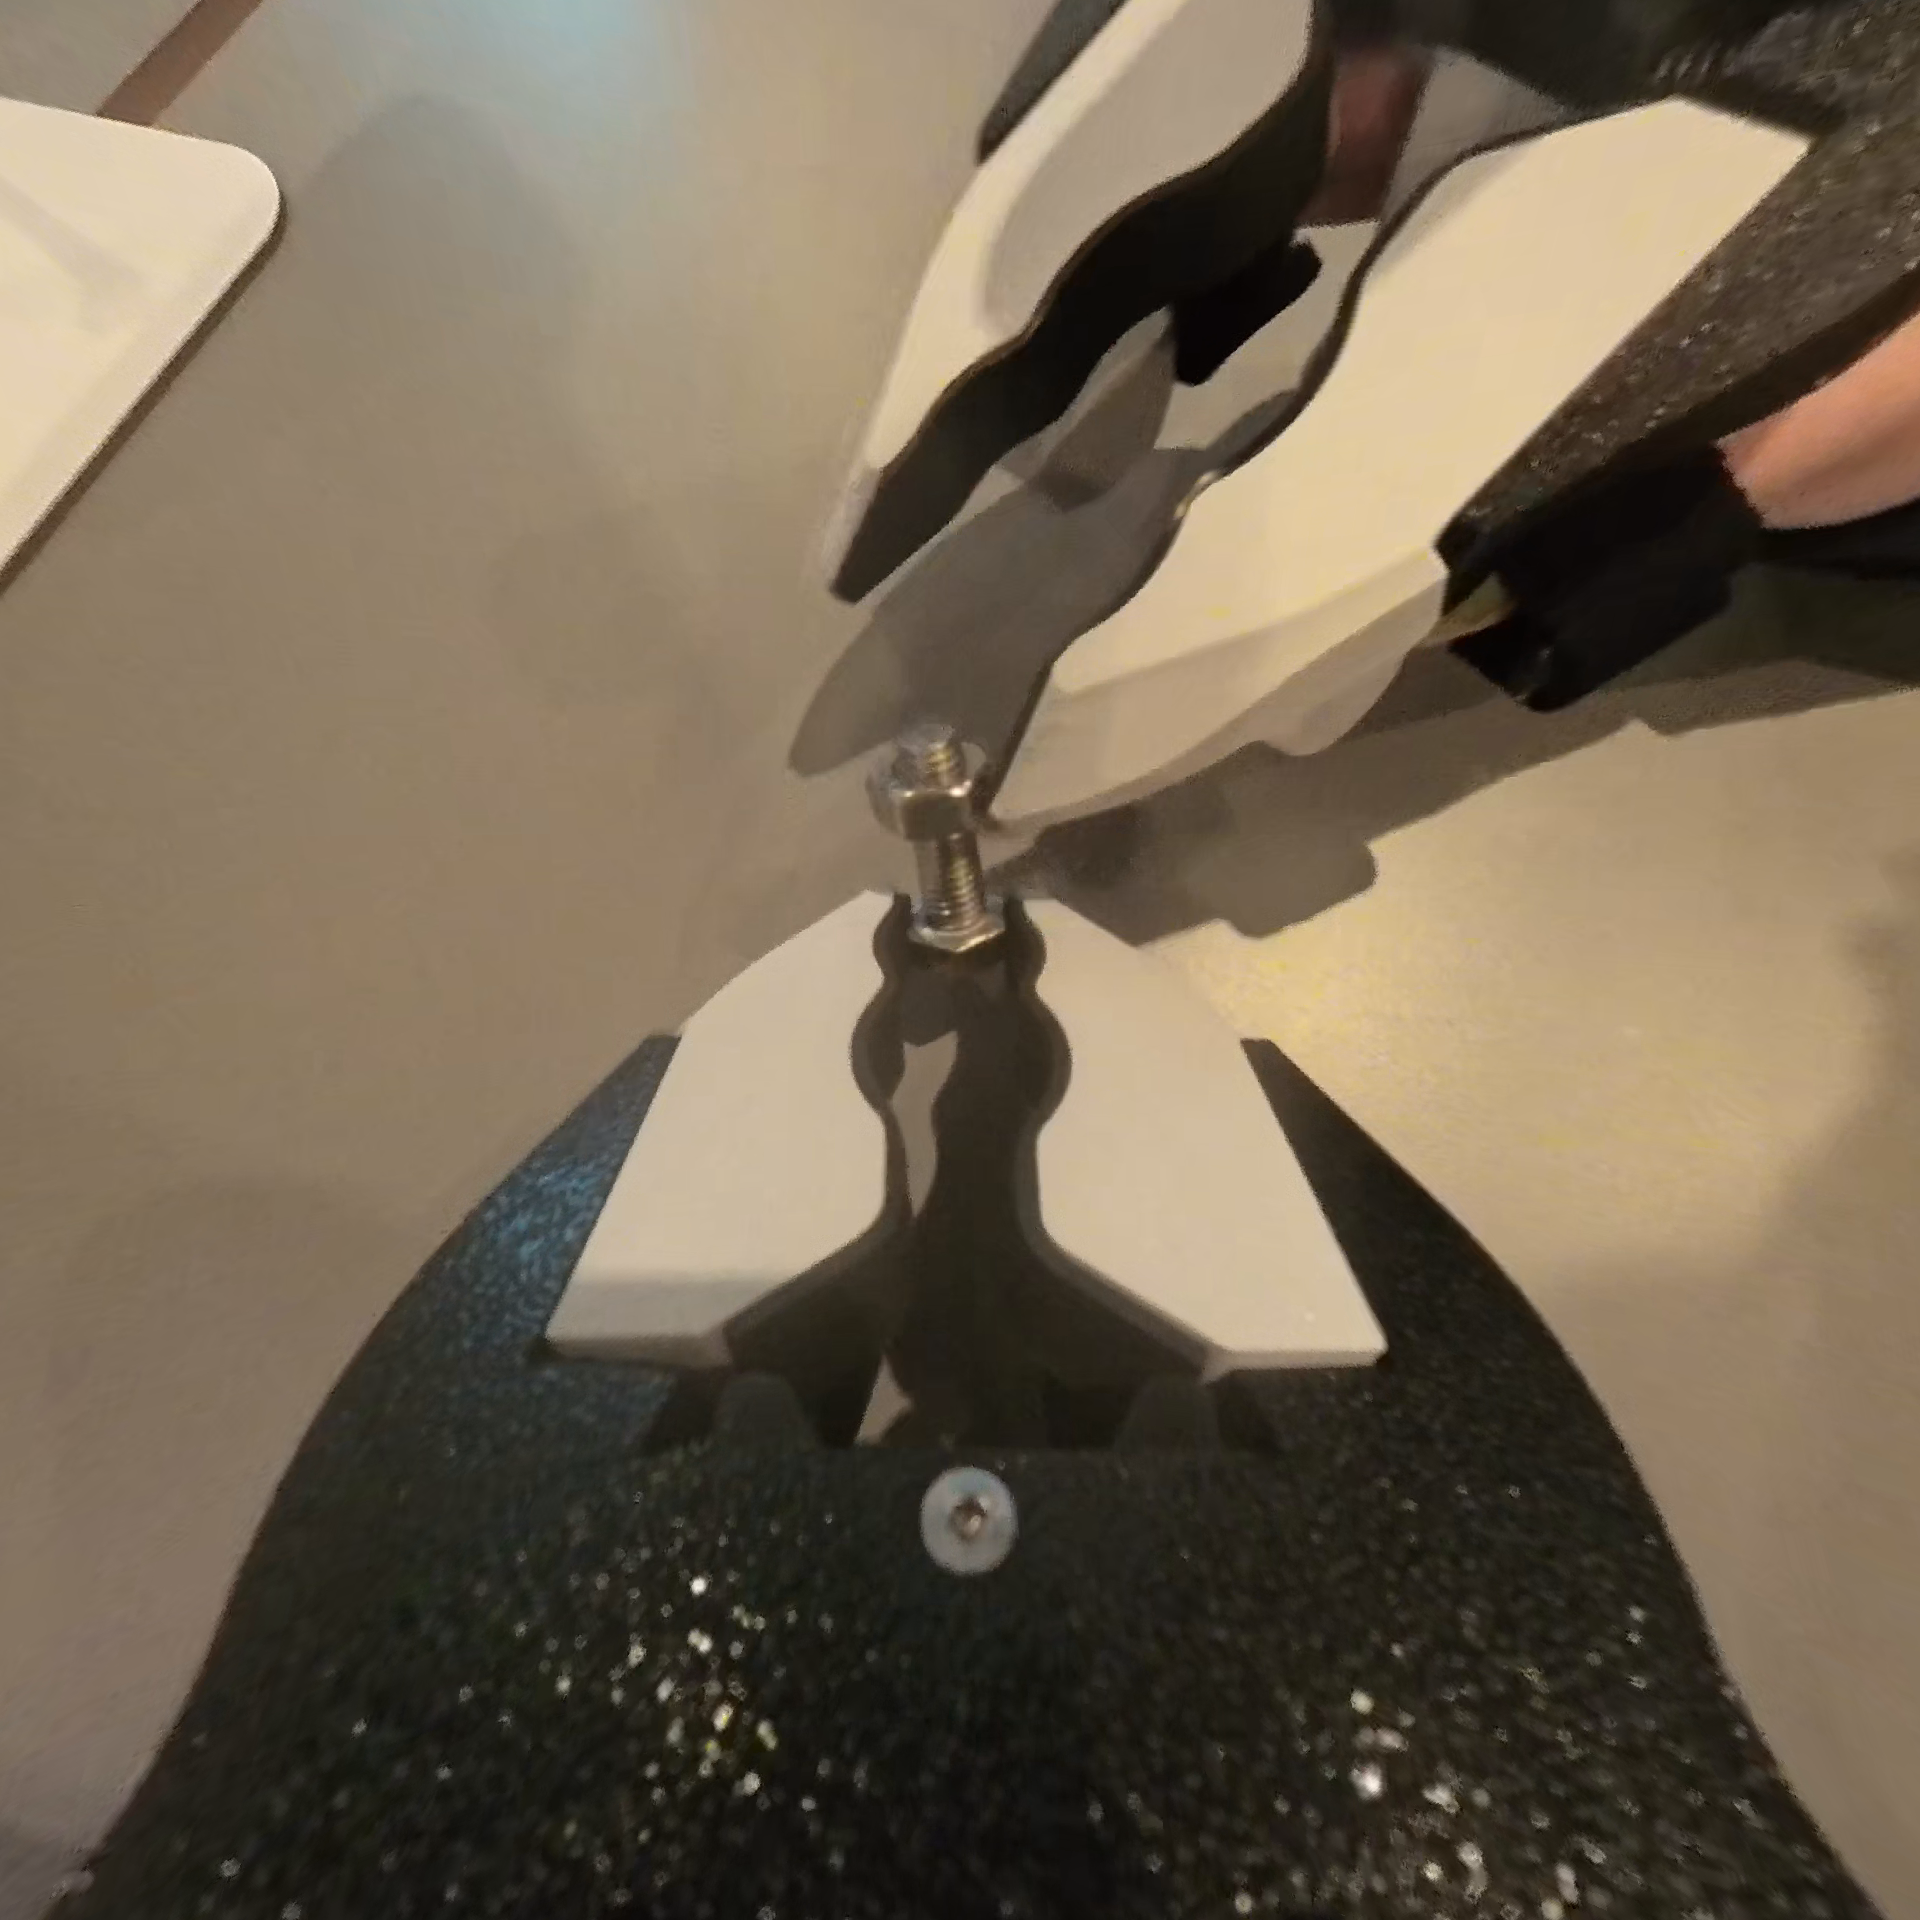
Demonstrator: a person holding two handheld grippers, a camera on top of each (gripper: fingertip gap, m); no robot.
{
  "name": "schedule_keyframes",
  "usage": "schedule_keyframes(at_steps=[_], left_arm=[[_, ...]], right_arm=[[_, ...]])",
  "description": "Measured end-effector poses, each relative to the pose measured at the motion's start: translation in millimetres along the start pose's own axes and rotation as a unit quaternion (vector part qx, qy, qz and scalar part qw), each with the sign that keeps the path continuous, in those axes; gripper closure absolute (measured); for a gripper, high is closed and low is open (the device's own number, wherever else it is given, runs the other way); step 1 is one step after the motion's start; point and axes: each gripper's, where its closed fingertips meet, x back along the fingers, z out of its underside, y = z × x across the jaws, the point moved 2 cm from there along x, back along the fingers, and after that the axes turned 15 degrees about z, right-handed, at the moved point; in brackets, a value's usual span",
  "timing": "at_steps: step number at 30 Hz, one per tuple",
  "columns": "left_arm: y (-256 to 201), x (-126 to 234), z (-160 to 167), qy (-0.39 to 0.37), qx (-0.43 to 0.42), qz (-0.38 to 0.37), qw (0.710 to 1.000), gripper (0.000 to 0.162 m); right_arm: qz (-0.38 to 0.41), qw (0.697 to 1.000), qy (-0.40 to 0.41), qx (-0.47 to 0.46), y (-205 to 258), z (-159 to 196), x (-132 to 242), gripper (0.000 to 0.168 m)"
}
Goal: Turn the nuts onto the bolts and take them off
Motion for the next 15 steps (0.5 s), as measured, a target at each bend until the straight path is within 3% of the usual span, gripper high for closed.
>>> schedule_keyframes(at_steps=[2,4,9,12,15], left_arm=[[0.3,0.1,0.0,-0.009,0.010,0.011,1.000,0.145],[0.1,-0.2,0.1,-0.006,0.007,0.011,1.000,0.145],[0.3,-0.4,0.2,-0.004,0.008,0.012,1.000,0.145],[0.4,-0.2,0.2,-0.005,0.008,0.012,1.000,0.145],[0.4,-0.1,0.1,-0.007,0.008,0.013,1.000,0.145]], right_arm=[[0.041,0.999,0.011,0.006,-8.3,5.3,2.5,0.138],[0.046,0.999,0.002,0.008,-9.9,4.3,4.9,0.139],[-0.030,0.998,-0.014,-0.044,5.4,-5.0,3.6,0.130],[-0.012,0.999,0.002,-0.049,0.5,-1.0,2.1,0.127],[0.027,0.998,0.011,-0.049,-14.2,5.6,7.9,0.136]])
